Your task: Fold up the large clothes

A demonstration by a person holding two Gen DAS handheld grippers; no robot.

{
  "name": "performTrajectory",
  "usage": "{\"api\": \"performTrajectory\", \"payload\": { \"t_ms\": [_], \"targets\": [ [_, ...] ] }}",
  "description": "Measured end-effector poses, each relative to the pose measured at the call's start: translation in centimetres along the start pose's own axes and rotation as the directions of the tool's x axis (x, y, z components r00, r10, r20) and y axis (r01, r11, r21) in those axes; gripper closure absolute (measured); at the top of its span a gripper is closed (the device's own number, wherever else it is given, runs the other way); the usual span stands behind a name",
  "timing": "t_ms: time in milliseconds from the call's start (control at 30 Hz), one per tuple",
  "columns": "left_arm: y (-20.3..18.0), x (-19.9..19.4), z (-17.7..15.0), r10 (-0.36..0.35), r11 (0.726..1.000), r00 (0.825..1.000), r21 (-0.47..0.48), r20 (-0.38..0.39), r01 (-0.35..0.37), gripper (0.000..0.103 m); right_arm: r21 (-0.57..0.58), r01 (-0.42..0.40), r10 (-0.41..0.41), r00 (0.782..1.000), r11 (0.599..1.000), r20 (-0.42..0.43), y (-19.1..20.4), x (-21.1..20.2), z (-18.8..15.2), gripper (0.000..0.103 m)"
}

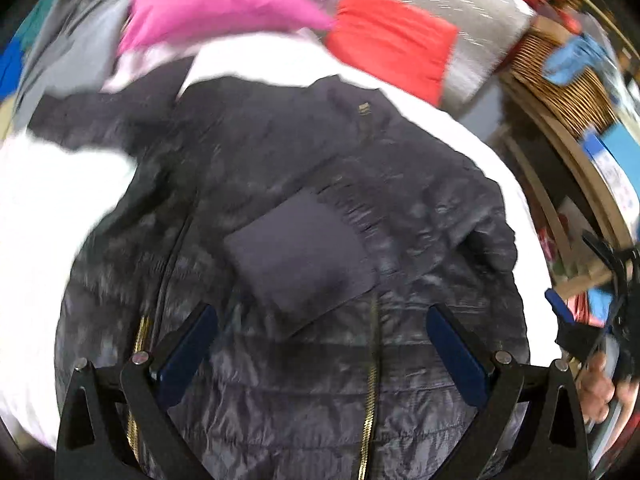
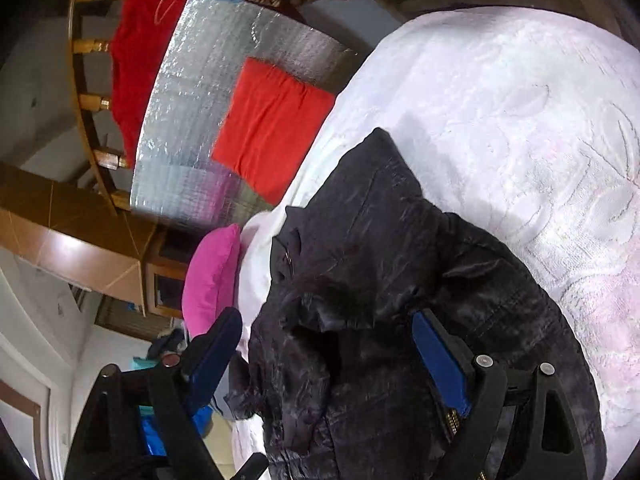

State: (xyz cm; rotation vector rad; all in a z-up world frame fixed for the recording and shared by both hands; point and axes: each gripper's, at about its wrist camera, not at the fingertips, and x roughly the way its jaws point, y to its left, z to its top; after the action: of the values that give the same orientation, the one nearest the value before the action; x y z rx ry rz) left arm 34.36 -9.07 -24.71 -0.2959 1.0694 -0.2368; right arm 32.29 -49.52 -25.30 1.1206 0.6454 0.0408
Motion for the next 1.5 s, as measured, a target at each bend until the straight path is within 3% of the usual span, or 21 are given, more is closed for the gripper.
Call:
{"api": "performTrajectory", "payload": {
  "t_ms": [133, 233, 300, 367, 400, 467, 533, 633, 733, 800, 900, 967, 1067, 1133, 1200, 1267, 1367, 1467, 1500],
  "targets": [
    [1.3, 1.9, 0.6, -0.021, 0.989, 0.997, -0.149, -0.068, 0.011, 0.000, -0.024, -0.003, 0.002, 1.000, 1.000, -0.031, 0.1, 0.0, -0.6, 0.014],
    [2.4, 4.1, 1.5, -0.003, 0.978, 0.996, -0.209, -0.086, -0.015, 0.000, -0.029, -0.020, 0.018, 0.998, 0.999, -0.067, 0.3, 0.6, -1.3, 0.014],
    [2.7, 5.5, 2.0, -0.030, 0.971, 0.995, -0.240, -0.098, 0.006, 0.003, -0.037, -0.024, 0.021, 0.997, 0.999, -0.075, 0.2, 0.7, -1.5, 0.014],
    [2.8, 6.4, 2.7, -0.078, 0.962, 0.992, -0.268, -0.094, 0.050, 0.022, -0.040, -0.020, 0.017, 0.998, 0.999, -0.066, 0.1, 0.4, -1.4, 0.014],
    [2.7, 6.6, 2.8, -0.091, 0.961, 0.992, -0.269, -0.089, 0.064, 0.037, -0.037, -0.020, 0.017, 0.998, 0.999, -0.060, 0.0, 0.2, -1.3, 0.014],
    [2.2, 7.2, 3.5, -0.109, 0.966, 0.990, -0.245, -0.085, 0.085, 0.052, -0.029, -0.013, 0.012, 0.999, 1.000, -0.046, -0.4, 0.0, -1.0, 0.014],
    [1.7, 7.3, 4.4, -0.116, 0.973, 0.990, -0.208, -0.081, 0.097, 0.077, -0.028, -0.005, 0.004, 0.999, 1.000, -0.039, -0.6, 0.0, -0.8, 0.014],
    [0.8, 5.9, 6.3, -0.112, 0.988, 0.993, -0.109, -0.025, 0.109, 0.087, -0.035, 0.015, -0.016, 0.999, 0.999, -0.039, -0.6, 0.4, -0.7, 0.014],
    [-0.6, 3.9, 9.0, -0.008, 0.999, 0.999, 0.042, 0.049, 0.006, 0.089, -0.052, 0.064, -0.065, 0.998, 0.997, -0.013, -0.7, 0.6, -0.7, 0.014],
    [-1.2, 3.3, 11.0, 0.054, 0.990, 0.996, 0.124, 0.071, -0.062, 0.090, -0.068, 0.123, -0.122, 0.992, 0.990, 0.012, -0.8, 0.8, -0.6, 0.014],
    [-1.7, 3.1, 14.4, 0.197, 0.942, 0.973, 0.252, 0.123, -0.223, 0.090, -0.083, 0.166, -0.163, 0.986, 0.983, 0.035, -1.2, 1.1, -0.2, 0.014],
    [-1.3, 3.4, 15.8, 0.239, 0.923, 0.963, 0.280, 0.128, -0.266, 0.090, -0.104, 0.196, -0.190, 0.980, 0.975, 0.064, -1.2, 1.0, 0.1, 0.014],
    [-0.1, 5.7, 17.7, 0.263, 0.918, 0.962, 0.291, 0.066, -0.271, 0.090, -0.142, 0.219, -0.208, 0.974, 0.965, 0.090, -0.9, 1.3, 0.4, 0.014],
    [0.7, 7.5, 17.5, 0.301, 0.909, 0.953, 0.299, 0.012, -0.291, 0.089, -0.152, 0.232, -0.222, 0.972, 0.961, 0.083, -0.8, 2.0, 0.7, 0.014],
    [1.8, 9.1, 17.1, 0.306, 0.917, 0.951, 0.283, -0.051, -0.280, 0.085, -0.159, 0.225, -0.219, 0.974, 0.961, 0.053, -0.8, 2.7, 0.7, 0.014],
    [2.9, 9.4, 16.7, 0.271, 0.935, 0.959, 0.259, -0.080, -0.243, 0.084, -0.193, 0.241, -0.232, 0.970, 0.951, 0.068, -0.4, 3.0, 0.6, 0.014],
    [4.2, 7.1, 16.2, 0.209, 0.950, 0.977, 0.243, -0.038, -0.194, 0.081, -0.329, 0.263, -0.189, 0.953, 0.907, 0.238, 2.7, 1.1, -0.2, 0.014],
    [6.1, 2.7, 15.7, 0.196, 0.947, 0.979, 0.247, 0.063, -0.205, 0.073, -0.498, 0.284, -0.042, 0.896, 0.820, 0.443, 6.7, -2.3, -2.8, 0.012],
    [7.1, 0.9, 16.0, 0.192, 0.949, 0.976, 0.236, 0.098, -0.211, 0.060, -0.531, 0.286, 0.010, 0.874, 0.798, 0.485, 7.4, -3.2, -3.6, 0.000]
  ]
}}
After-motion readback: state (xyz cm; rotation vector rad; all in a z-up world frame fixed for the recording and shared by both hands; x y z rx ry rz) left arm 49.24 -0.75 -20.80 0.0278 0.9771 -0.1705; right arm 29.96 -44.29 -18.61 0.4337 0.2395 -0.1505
